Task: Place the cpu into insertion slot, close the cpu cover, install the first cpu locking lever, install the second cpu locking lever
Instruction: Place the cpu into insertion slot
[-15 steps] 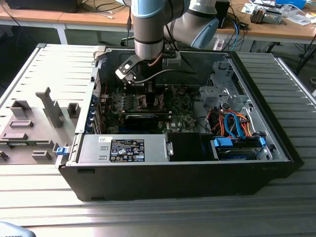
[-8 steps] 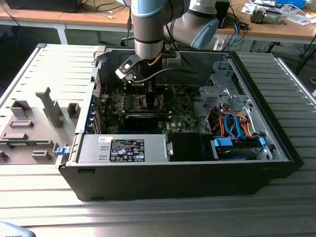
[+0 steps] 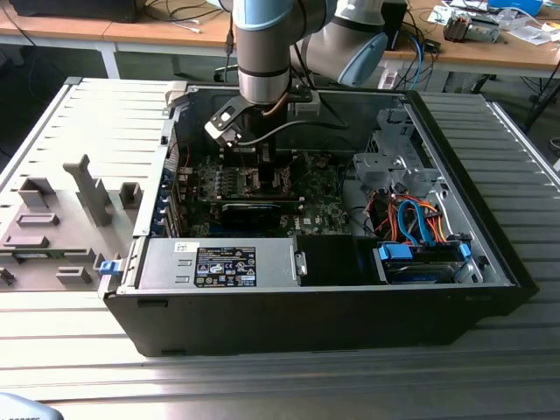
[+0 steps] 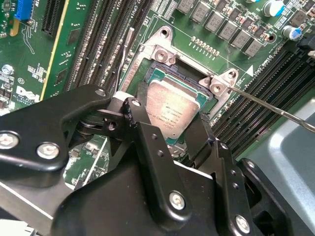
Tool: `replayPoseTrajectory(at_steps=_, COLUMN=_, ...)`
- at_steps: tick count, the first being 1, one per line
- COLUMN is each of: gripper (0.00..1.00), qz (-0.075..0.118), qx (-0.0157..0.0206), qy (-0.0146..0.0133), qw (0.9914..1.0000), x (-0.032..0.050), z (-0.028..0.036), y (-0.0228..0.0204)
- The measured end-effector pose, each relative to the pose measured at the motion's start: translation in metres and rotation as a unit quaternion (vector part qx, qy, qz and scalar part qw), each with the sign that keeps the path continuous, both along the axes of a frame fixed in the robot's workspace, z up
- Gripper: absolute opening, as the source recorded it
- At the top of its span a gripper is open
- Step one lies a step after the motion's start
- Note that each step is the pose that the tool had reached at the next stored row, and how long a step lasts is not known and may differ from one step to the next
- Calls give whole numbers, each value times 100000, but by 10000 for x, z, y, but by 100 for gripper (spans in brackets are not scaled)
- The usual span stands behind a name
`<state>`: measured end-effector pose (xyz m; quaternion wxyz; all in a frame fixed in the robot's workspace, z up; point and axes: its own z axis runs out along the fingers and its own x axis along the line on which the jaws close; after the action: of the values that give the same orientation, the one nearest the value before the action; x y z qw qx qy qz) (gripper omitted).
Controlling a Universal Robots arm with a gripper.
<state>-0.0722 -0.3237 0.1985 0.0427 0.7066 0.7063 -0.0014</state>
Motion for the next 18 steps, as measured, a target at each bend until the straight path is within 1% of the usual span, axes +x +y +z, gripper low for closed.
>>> replayPoseTrajectory(at_steps=8, gripper=55, qz=1, qx=0, qy=5, qw=100000, x=0, z=-21, y=0)
replayPoseTrajectory(at_steps=15, gripper=55, qz=0, qx=5, qy=-1, qw=100000, x=0, z=-25, y=0)
replayPoseTrajectory(at_steps=17, gripper=55, qz=-2, qx=56, qy=-49, qw=100000, x=1, z=-6, y=2)
replayPoseTrajectory(at_steps=18, gripper=55, qz=-3, qx=34, qy=-10, qw=100000, x=1, z=11, y=1)
